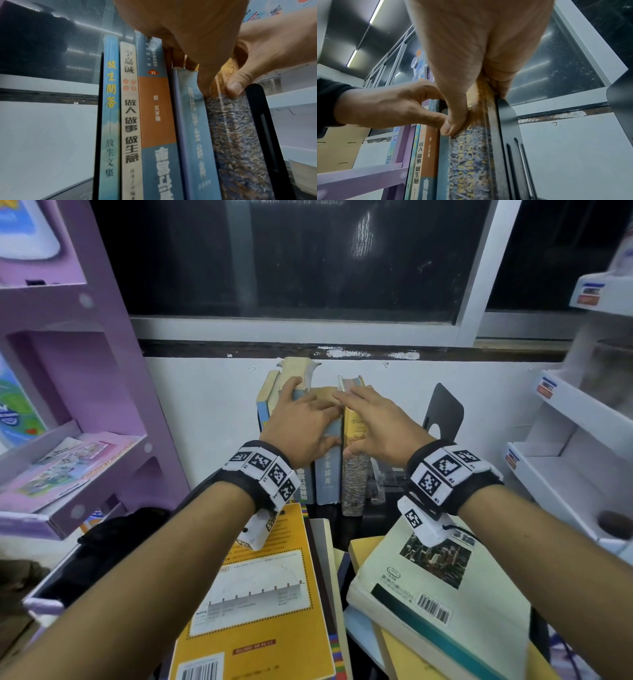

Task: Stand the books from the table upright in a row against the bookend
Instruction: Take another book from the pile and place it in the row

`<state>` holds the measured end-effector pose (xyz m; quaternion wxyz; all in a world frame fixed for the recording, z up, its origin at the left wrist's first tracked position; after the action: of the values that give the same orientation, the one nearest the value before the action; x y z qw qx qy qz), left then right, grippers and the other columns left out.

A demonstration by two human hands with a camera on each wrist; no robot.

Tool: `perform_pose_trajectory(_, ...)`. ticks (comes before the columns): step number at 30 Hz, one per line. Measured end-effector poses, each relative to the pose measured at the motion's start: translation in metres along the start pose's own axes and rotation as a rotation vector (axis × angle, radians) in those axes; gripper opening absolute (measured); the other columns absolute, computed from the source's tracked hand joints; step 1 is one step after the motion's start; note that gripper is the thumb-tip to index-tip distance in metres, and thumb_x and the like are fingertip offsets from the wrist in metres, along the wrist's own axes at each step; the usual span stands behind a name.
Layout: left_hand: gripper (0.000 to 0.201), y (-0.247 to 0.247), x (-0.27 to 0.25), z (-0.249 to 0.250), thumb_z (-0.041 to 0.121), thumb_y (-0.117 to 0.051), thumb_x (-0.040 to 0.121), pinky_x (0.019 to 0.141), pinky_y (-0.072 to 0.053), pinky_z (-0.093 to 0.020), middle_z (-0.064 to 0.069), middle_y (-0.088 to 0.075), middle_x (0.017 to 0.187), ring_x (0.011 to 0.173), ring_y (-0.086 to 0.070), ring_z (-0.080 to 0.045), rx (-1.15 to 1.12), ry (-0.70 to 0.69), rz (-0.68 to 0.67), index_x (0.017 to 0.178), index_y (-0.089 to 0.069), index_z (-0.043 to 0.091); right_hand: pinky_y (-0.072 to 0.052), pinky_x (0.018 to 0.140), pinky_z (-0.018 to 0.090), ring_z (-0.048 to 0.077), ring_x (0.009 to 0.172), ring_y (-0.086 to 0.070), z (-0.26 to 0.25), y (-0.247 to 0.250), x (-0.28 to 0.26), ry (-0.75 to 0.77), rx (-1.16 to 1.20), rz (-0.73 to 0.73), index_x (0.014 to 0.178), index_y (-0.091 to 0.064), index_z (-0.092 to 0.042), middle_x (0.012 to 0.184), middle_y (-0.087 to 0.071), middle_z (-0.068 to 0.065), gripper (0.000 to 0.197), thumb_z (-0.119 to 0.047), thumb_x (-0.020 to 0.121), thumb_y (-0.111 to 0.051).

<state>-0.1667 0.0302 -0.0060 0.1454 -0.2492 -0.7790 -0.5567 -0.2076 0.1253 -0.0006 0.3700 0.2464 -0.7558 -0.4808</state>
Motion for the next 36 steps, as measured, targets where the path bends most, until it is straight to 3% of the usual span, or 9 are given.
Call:
perform_pose_trajectory(10, 0.057, -0.003, 0.0, 0.0, 0.054, -0.058, 0.081, 0.114, -0.008, -0.053, 0.002, -0.066, 0.123, 0.113, -0.056, -0.023, -0.061, 0.012, 0.006, 0.126, -0.057, 0.018, -0.031, 0.108, 0.035, 0.025, 0.138, -0.033, 0.01, -0.002, 0.012, 0.04, 0.02, 0.065, 0.146, -0.037, -0.024, 0.149, -0.037, 0.008, 0.094, -0.027, 0.066, -0.087)
perform_pose_trajectory(16, 0.058, -0.004, 0.004, 0.0, 0.047, -0.068, 0.077, 0.112, -0.002, -0.05, 0.002, -0.061, 0.128, 0.119, -0.051, -0.022, -0.103, -0.01, -0.036, 0.124, -0.058, 0.015, -0.03, 0.11, 0.034, 0.023, 0.139, -0.033, 0.02, -0.007, 0.024, 0.022, 0.007, 0.081, 0.147, -0.037, -0.024, 0.151, -0.035, 0.007, 0.096, -0.03, 0.065, -0.087)
perform_pose_trajectory(21, 0.059, -0.006, 0.008, 0.002, 0.05, -0.066, 0.079, 0.11, 0.002, -0.047, 0.003, -0.06, 0.13, 0.123, -0.048, -0.021, -0.12, 0.016, -0.036, 0.126, -0.056, 0.016, -0.028, 0.114, 0.034, 0.022, 0.14, -0.032, 0.027, -0.007, 0.028, 0.009, 0.014, 0.094, 0.146, -0.038, -0.025, 0.152, -0.035, 0.007, 0.097, -0.031, 0.063, -0.088)
perform_pose_trajectory(29, 0.057, -0.006, 0.009, 0.002, 0.052, -0.07, 0.075, 0.108, 0.002, -0.046, -0.001, -0.067, 0.117, 0.116, -0.054, -0.024, -0.112, 0.069, 0.029, 0.117, -0.061, 0.015, -0.03, 0.112, 0.031, 0.02, 0.136, -0.037, 0.03, -0.008, 0.033, 0.042, 0.01, 0.137, 0.144, -0.042, -0.027, 0.147, -0.043, 0.005, 0.096, -0.034, 0.06, -0.089)
perform_pose_trajectory(36, 0.055, -0.006, 0.007, -0.002, 0.051, -0.073, 0.071, 0.109, 0.0, -0.046, -0.002, -0.07, 0.108, 0.112, -0.057, -0.025, -0.136, 0.095, 0.082, 0.111, -0.063, 0.015, -0.022, 0.11, 0.023, 0.02, 0.138, -0.036, 0.023, -0.006, 0.034, 0.111, -0.019, 0.095, 0.144, -0.042, -0.024, 0.147, -0.045, 0.005, 0.093, -0.028, 0.064, -0.088)
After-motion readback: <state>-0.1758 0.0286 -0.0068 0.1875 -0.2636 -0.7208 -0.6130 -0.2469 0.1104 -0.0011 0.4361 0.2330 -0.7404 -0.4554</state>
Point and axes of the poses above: each hand's wrist, its own x-axis towards the middle knuckle, its own y-axis out of the back of the hand, z = x × y, the point moved 8 cm from there along x, towards the middle knuckle
